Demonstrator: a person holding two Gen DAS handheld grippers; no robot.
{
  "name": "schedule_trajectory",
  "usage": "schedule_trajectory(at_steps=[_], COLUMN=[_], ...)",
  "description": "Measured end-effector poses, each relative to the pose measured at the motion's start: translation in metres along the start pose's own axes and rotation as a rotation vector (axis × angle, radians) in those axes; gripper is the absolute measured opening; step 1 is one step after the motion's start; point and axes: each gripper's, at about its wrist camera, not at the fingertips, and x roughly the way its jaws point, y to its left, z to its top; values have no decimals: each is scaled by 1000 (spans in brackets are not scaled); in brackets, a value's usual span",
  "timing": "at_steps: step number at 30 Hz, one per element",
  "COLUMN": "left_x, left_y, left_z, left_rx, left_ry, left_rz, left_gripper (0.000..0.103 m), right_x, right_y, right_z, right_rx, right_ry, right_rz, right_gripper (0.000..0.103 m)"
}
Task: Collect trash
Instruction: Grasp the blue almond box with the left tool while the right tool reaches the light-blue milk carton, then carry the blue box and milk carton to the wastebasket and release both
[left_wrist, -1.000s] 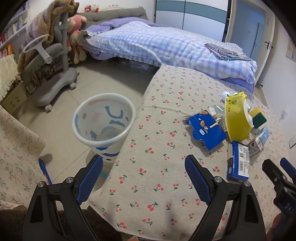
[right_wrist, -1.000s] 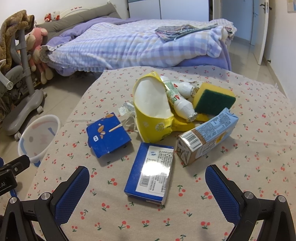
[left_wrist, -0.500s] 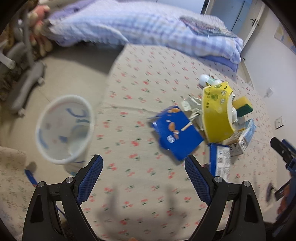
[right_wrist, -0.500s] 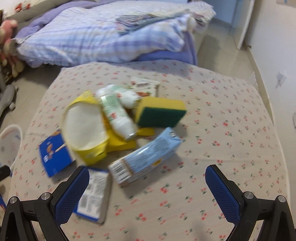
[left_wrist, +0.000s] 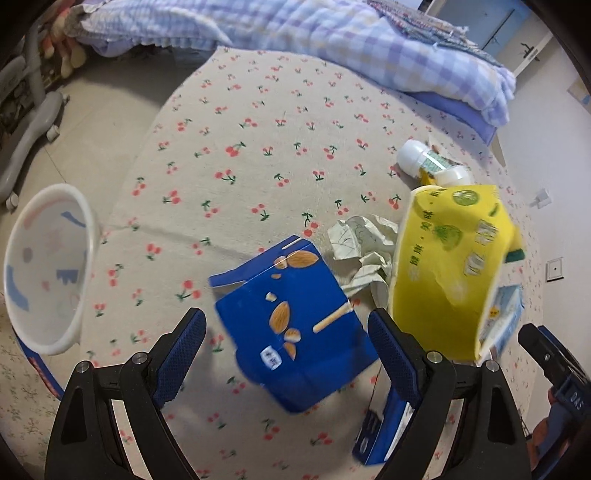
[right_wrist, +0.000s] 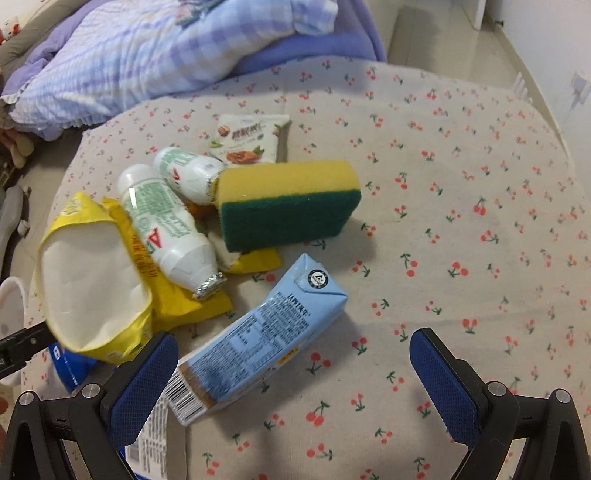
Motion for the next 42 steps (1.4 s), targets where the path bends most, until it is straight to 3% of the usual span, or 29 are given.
schedule_trajectory(at_steps=[10,22,30,33,37,42], left_x=[35,30,6,-2,-11,-17], left_y=[-14,-15,-3,-1,2,10], left_z=[10,-7,-18,-20,-23,-25], left_rx=[2,34,52,68,83,81], left_ry=[39,23,1,-16,-28,-34], left_rz=[43,49,40,45,42,35], left_gripper=[88,81,80,80,80,80], right_x=[23,34,40,38,38,37], right_y=[-7,6,0,-2,-8,-18], right_z=[2,-1,-4,-5,-8,-12], right_rx=[53,78,112,113,134,181], right_ry=[70,106,136,135,145,158], right_rz=[45,94,119,117,128,175], right_gripper=[103,102,89,80,60,52])
